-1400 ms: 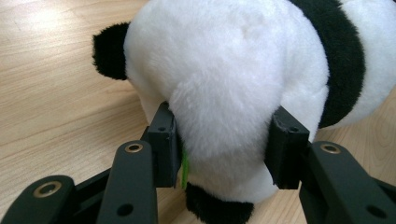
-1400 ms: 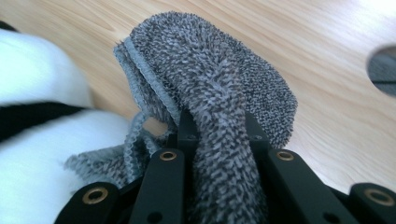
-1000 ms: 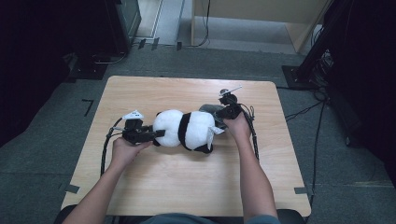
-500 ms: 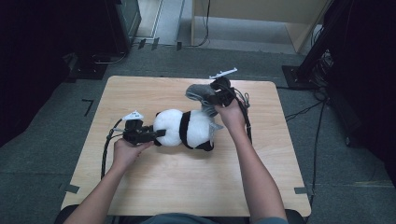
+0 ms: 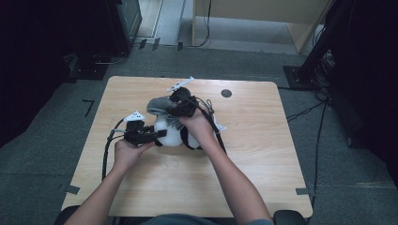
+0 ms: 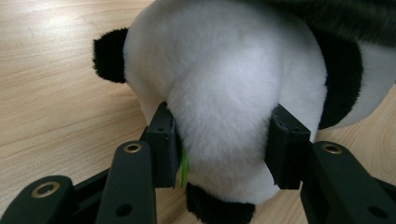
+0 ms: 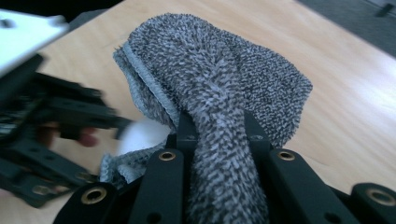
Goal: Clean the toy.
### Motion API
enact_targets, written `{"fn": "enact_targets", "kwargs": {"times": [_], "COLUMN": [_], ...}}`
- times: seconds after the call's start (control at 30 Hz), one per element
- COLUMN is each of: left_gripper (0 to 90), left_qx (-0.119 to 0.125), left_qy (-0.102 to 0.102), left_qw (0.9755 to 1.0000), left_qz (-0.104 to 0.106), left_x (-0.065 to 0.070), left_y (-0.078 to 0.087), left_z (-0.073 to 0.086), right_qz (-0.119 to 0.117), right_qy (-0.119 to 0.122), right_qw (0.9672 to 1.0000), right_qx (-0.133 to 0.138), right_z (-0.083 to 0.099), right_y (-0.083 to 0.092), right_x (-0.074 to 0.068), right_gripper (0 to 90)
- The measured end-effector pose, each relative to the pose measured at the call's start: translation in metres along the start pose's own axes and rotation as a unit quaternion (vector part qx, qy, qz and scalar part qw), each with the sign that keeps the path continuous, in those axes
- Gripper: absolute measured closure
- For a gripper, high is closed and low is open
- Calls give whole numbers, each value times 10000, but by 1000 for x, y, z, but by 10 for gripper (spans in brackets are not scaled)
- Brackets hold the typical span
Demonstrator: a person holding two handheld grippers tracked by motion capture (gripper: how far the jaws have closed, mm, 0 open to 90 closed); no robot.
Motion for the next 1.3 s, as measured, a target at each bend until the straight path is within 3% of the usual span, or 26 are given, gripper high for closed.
{"fn": "enact_targets", "kwargs": {"times": [0.13,0.33,0.43,0.67,1.0,1.3], "left_gripper": [533,535,535,535,533,530], "left_qx": [-60,-72,-77,-58,-21,-31], "left_qy": [18,38,21,15,26,-12], "left_qw": [10000,10000,10000,10000,10000,10000], "left_qz": [-3,-3,-5,6,51,42], "left_x": [-1,-2,-2,-1,-2,-2], "left_y": [0,-1,-1,-1,-1,-1], "left_z": [1,1,1,1,1,1], "right_qz": [103,255,406,477,574,724], "right_qy": [197,177,70,-220,-477,-851], "right_qw": [9997,9994,9990,9986,9971,9935], "right_qx": [-83,-139,-175,-35,153,227], "right_z": [5,17,27,48,71,99], "right_y": [-15,-10,-4,17,42,57], "right_x": [-11,1,12,36,57,82], "right_gripper": [758,760,760,759,760,759]}}
Point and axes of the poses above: each handheld gripper's, and its own axes: y roughly backward along the jaws, z roughly out of its underside, x roughly to its right, the point moved 4 cm from there along -y, roughly forward along the jaws, and after that the axes turned 11 degrees about -x, right-handed, at the moved point
